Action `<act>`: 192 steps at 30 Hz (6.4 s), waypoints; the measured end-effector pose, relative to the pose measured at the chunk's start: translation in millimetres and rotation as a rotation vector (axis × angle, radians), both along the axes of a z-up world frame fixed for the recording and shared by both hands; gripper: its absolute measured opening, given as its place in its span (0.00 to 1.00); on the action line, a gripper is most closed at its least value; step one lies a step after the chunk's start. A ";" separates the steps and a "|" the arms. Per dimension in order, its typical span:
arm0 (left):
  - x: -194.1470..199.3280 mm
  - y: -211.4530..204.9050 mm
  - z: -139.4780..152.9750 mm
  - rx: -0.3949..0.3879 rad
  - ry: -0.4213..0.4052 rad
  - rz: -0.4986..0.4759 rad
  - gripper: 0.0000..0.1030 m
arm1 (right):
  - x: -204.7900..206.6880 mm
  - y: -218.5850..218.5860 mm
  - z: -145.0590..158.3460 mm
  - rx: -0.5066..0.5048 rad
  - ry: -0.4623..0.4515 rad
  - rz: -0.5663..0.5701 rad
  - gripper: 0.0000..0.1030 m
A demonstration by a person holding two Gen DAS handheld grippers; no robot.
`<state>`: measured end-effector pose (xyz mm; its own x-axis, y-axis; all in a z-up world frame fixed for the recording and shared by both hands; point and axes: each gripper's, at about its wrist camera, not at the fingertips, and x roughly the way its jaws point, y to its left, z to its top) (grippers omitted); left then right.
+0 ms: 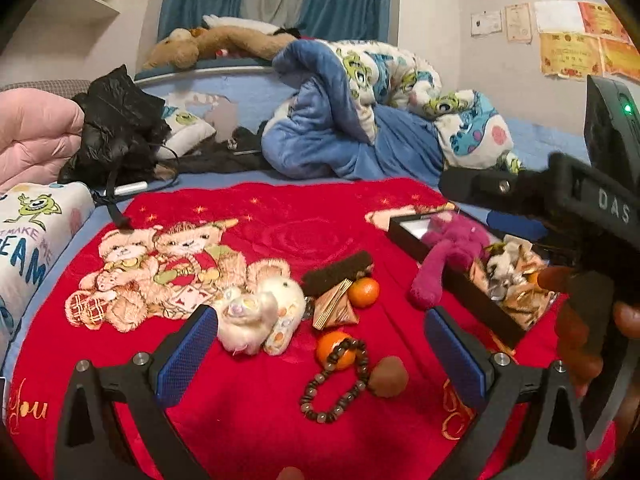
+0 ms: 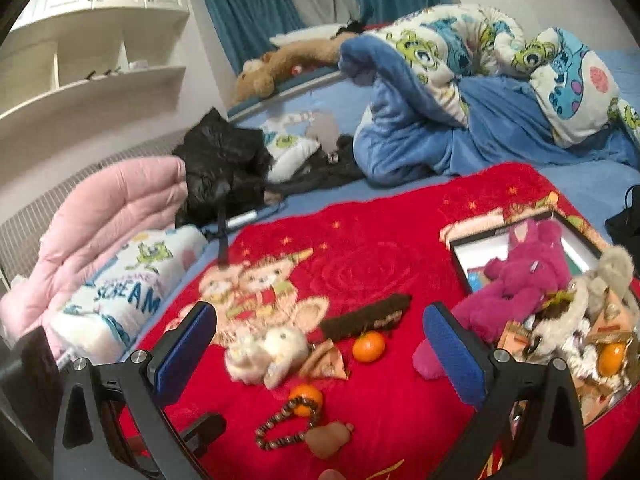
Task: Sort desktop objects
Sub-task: 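Withdraw both open tools from the tray back toward the item pile, then lower the right tool onto the brown pig figurine while the left tool approaches the wooden bead bracelet, then close the right tool on the pig figurine while the left tool grasps the wooden bead bracelet, then carry the figurine in the right tool and the bracelet in the left tool to the tray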
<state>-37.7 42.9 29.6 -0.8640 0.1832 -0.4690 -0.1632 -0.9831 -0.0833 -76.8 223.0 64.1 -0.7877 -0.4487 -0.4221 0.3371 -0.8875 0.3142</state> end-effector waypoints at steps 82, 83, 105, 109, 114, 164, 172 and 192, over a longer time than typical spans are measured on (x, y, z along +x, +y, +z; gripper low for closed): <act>-55.5 -3.9 -97.0 -0.109 -0.370 0.072 1.00 | -21.7 -49.7 -126.6 0.315 -0.407 0.065 0.46; -55.6 -3.9 -96.9 -0.108 -0.371 0.072 1.00 | -21.5 -49.7 -126.2 0.316 -0.406 0.065 0.46; -53.7 -3.4 -97.3 -0.095 -0.380 0.064 0.98 | -18.1 -47.0 -103.7 0.370 -0.300 -0.008 0.27; -49.4 0.2 -93.0 -0.097 -0.354 0.042 0.71 | -18.2 -44.1 -99.8 0.350 -0.297 -0.002 0.25; -44.9 17.5 -91.2 -0.213 -0.332 0.051 0.27 | -16.1 -45.4 -99.4 0.353 -0.291 0.010 0.25; -3.8 29.3 -36.8 -0.154 -0.144 -0.017 0.10 | -14.9 -17.1 -86.0 0.133 -0.311 0.004 0.31; 10.8 56.4 -21.3 -0.128 -0.113 -0.044 0.10 | 4.7 -11.0 -70.9 0.154 -0.275 -0.002 0.31; 37.5 210.7 17.1 -0.040 -0.040 -0.269 0.10 | 67.6 140.9 -32.7 0.153 -0.184 -0.251 0.31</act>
